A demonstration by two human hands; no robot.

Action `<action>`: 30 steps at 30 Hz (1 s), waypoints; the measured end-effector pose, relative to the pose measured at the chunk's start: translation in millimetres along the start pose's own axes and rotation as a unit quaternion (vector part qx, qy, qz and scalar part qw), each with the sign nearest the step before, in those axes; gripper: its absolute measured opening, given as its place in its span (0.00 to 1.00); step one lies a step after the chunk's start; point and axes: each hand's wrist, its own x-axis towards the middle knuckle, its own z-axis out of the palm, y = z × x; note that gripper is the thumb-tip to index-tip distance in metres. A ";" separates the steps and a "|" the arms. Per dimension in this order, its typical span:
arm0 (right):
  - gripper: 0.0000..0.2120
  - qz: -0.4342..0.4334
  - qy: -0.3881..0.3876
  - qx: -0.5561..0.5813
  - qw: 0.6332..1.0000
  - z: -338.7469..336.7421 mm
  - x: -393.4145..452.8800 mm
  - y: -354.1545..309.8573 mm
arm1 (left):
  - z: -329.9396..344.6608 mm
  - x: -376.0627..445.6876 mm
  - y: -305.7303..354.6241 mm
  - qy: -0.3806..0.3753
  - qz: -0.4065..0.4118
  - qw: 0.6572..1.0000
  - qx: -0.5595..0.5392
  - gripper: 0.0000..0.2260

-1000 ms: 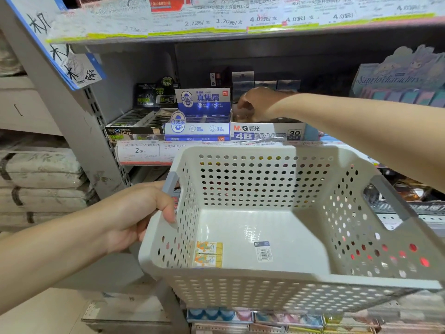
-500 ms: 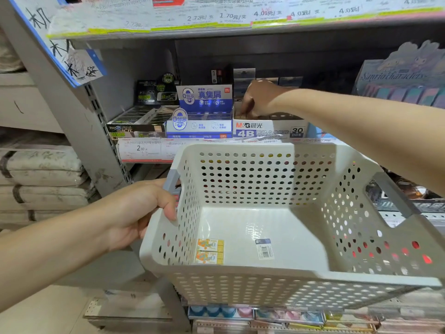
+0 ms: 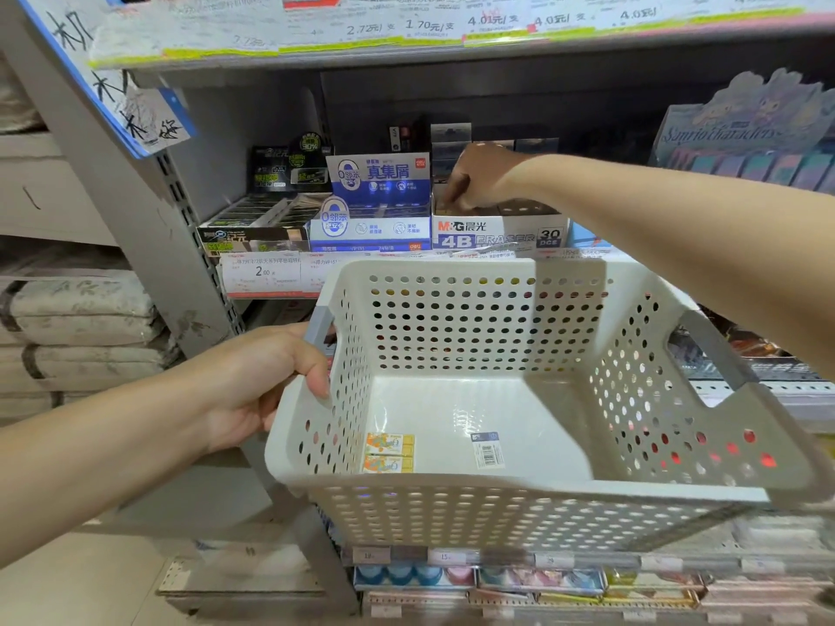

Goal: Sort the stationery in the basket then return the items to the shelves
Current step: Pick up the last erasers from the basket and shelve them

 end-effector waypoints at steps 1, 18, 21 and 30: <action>0.13 0.000 0.008 0.014 1.000 -1.6 -3.5 -2.4 | 1.0 -1.6 0.8 0.002 -0.001 1.000 -0.007 0.33; 0.10 -0.189 -0.185 0.023 0.964 76.9 -121.7 -94.7 | 8.9 -9.2 -0.3 0.005 -0.002 1.000 -0.021 0.31; 0.25 -0.195 -0.255 -0.055 0.945 107.4 -122.7 -108.8 | 10.6 -10.2 0.1 0.007 -0.002 1.000 -0.022 0.31; 0.24 -0.202 -0.260 -0.077 0.941 143.2 -117.1 -120.1 | 11.5 -17.2 -0.6 0.019 -0.008 1.000 -0.022 0.29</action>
